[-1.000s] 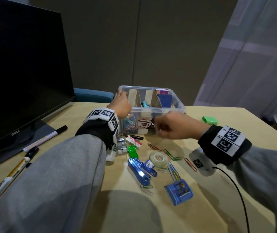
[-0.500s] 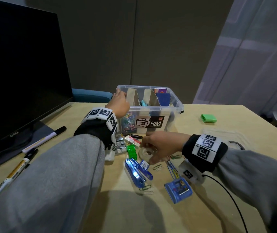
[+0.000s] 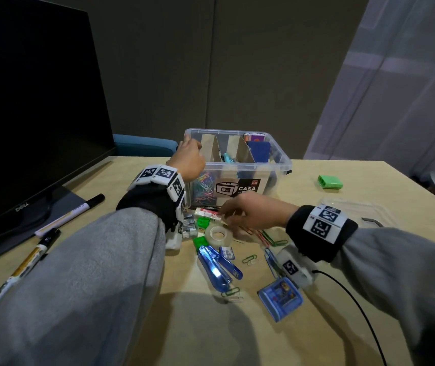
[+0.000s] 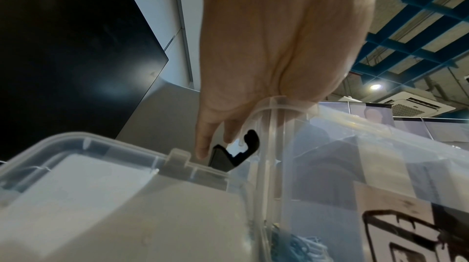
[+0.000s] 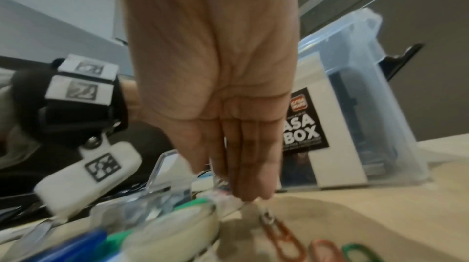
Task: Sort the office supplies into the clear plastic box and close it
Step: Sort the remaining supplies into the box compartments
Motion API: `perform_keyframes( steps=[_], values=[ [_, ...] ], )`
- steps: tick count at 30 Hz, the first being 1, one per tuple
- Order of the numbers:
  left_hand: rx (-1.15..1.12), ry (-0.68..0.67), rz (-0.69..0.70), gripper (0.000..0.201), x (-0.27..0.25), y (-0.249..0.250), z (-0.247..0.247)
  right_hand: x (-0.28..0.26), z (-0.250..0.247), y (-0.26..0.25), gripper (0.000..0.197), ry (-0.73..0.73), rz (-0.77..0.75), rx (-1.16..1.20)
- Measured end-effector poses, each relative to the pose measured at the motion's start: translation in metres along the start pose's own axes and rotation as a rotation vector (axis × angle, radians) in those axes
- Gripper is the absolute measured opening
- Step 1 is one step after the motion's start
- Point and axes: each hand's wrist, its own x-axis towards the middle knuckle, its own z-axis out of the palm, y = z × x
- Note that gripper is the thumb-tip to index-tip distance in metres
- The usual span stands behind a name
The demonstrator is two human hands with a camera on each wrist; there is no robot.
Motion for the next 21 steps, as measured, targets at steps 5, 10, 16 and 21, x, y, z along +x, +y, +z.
perform_keyframes(
  steps=[5,10,16,21],
  values=[
    [0.006,0.002,0.003,0.045,0.001,0.000,0.001,-0.004,-0.010,0.012,0.040,-0.176,0.224,-0.232],
    [-0.006,0.009,0.008,0.042,0.002,-0.001,0.001,-0.001,-0.002,0.012,0.079,-0.297,0.259,-0.113],
    [-0.005,0.011,0.009,0.042,0.004,-0.002,0.003,0.004,0.010,-0.006,0.074,-0.365,0.138,-0.201],
    [0.000,0.018,0.011,0.040,0.005,-0.004,0.004,0.006,0.003,-0.001,0.025,-0.372,0.081,-0.114]
  ],
)
